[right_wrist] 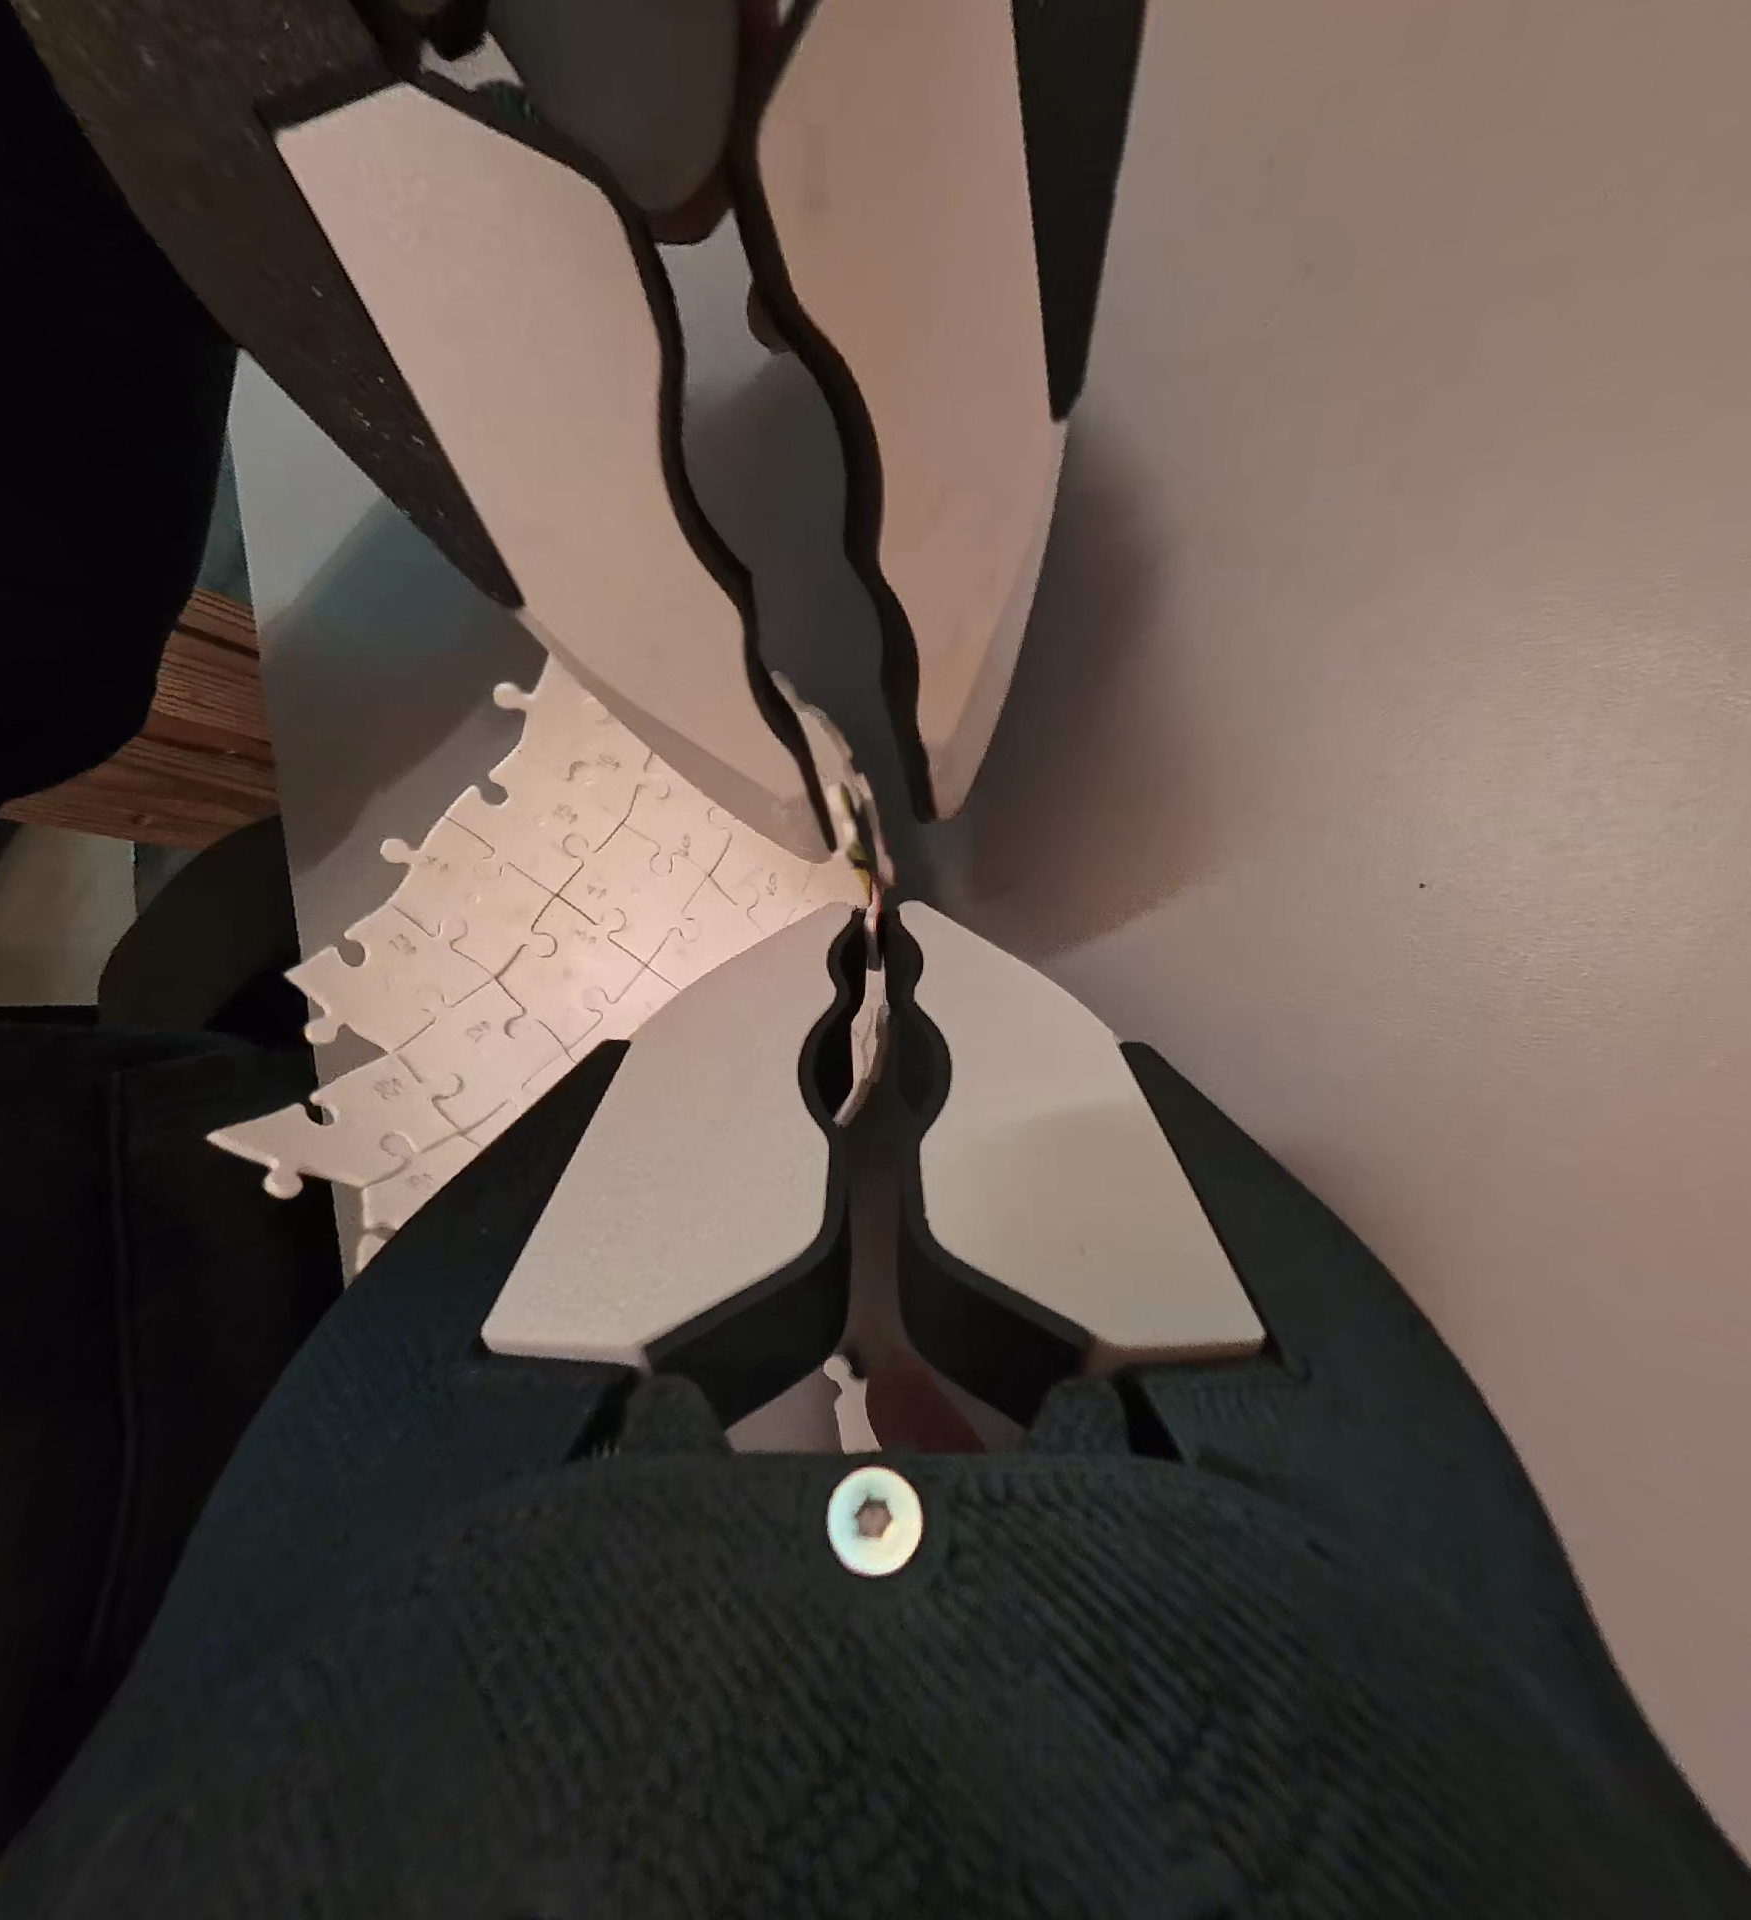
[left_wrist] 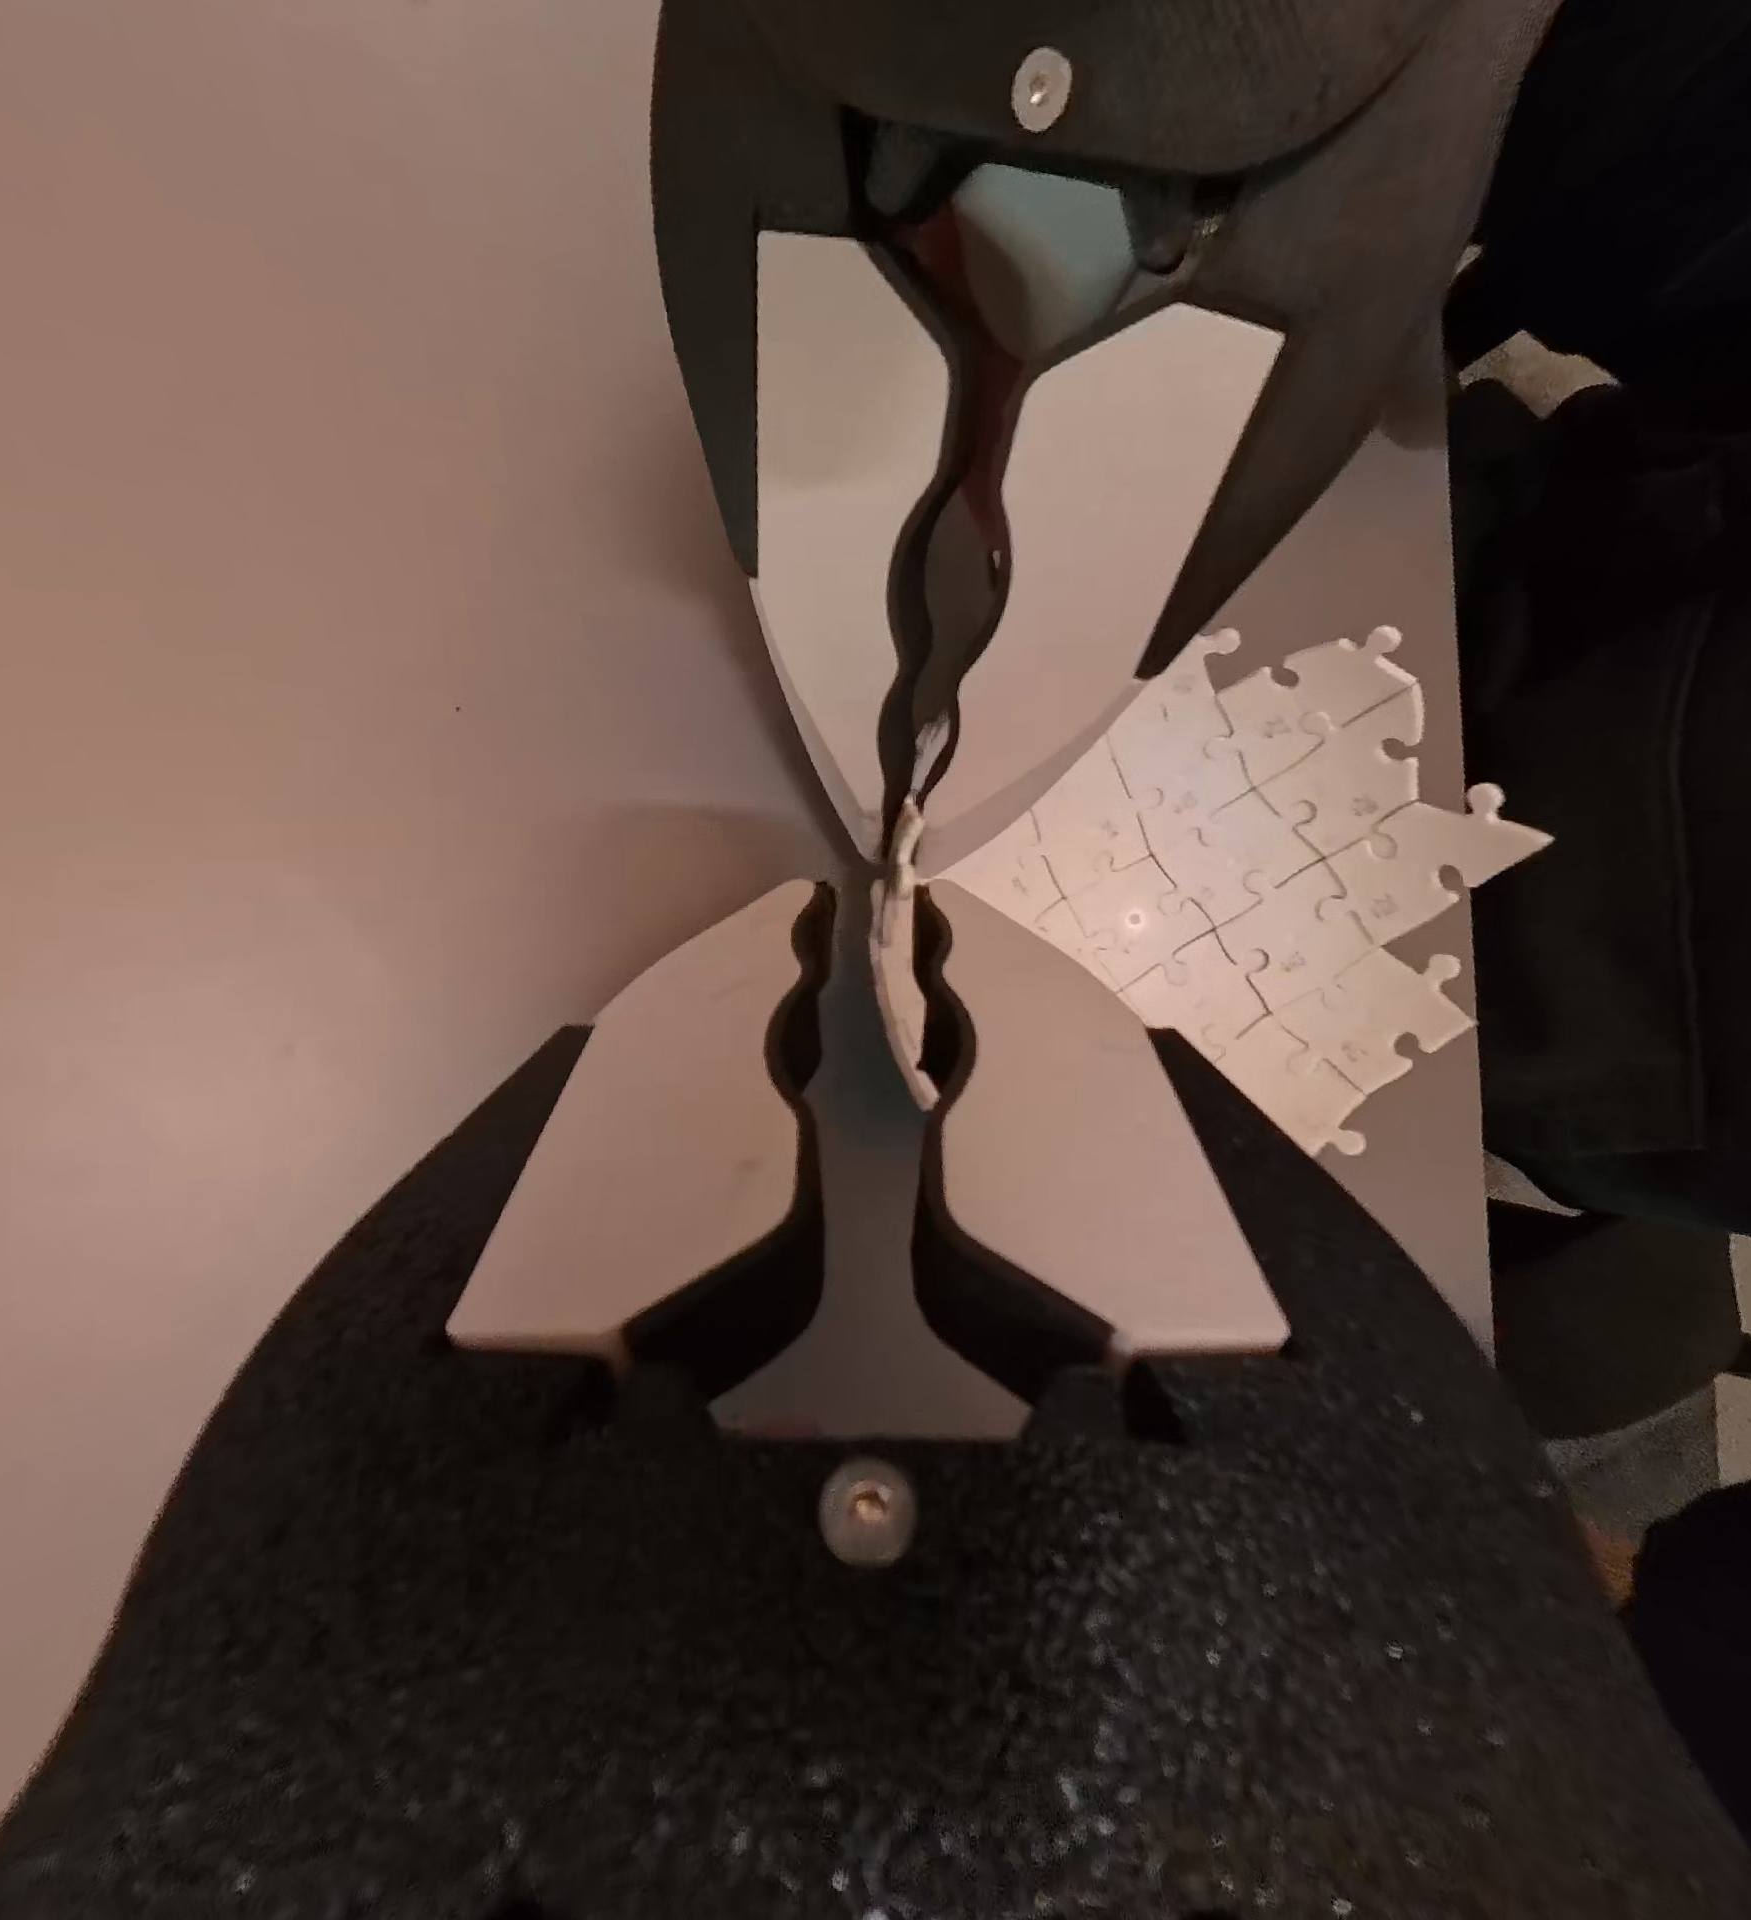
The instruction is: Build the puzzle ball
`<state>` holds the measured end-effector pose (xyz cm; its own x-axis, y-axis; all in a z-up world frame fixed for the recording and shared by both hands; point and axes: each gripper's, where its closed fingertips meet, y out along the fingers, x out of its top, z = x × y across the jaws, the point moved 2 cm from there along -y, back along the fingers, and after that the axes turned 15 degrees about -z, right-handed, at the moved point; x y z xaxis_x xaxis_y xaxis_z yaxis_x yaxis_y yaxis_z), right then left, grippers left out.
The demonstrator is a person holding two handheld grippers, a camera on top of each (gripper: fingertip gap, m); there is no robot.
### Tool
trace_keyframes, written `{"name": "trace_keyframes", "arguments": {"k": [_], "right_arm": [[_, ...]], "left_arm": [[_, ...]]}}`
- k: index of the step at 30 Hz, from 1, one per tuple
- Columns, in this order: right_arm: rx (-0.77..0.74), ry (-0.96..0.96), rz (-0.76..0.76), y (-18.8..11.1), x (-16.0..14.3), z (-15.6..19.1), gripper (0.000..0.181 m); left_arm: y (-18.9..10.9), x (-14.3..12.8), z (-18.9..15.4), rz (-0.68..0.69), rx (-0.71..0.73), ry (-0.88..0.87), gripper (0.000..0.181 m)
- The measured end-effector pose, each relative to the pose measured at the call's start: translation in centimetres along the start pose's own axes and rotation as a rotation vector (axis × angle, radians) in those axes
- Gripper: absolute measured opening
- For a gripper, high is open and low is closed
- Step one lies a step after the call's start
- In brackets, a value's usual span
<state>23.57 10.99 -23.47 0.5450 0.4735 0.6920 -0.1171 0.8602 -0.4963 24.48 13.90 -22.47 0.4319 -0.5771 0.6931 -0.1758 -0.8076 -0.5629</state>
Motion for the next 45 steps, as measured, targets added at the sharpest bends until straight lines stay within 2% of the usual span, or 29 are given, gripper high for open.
{"name": "trace_keyframes", "arguments": {"k": [9,12,14,18,22,25,27,36,45], "right_arm": [[0.002,-0.025,0.011,-0.2,0.0,0.0,0.003],[-0.023,-0.023,0.001,-0.6,0.2,-0.4,0.019],[-0.024,-0.015,-0.017,-1.2,0.5,-0.4,0.023],[-0.016,0.005,0.004,-2.3,0.0,-0.1,0.020],[-0.004,-0.009,0.085,-1.7,-1.4,0.1,0.020],[0.031,0.014,0.072,-1.1,-1.3,0.4,0.006],[0.027,-0.001,0.075,-0.9,-1.4,0.2,0.004],[0.025,-0.055,0.056,-0.8,-1.0,0.0,0.003],[0.020,-0.005,0.010,-1.0,-0.9,-0.1,0.004]], "left_arm": [[1.1,-0.4,-0.2,0.068,-0.056,0.039,0.003],[1.1,-0.4,-0.2,0.070,-0.051,0.042,0.003],[1.0,-0.4,-0.3,0.070,-0.052,0.041,0.003],[0.8,-0.5,-0.4,0.086,-0.046,0.067,0.003],[0.9,-0.4,-0.4,0.121,-0.048,0.085,0.003],[1.0,-0.3,-0.5,0.139,-0.054,0.091,0.003],[1.0,-0.5,-0.5,0.160,-0.051,0.096,0.003],[0.7,-0.5,-0.4,0.168,-0.051,0.100,0.003],[0.8,-0.4,-0.4,0.133,0.002,0.078,0.003]]}}
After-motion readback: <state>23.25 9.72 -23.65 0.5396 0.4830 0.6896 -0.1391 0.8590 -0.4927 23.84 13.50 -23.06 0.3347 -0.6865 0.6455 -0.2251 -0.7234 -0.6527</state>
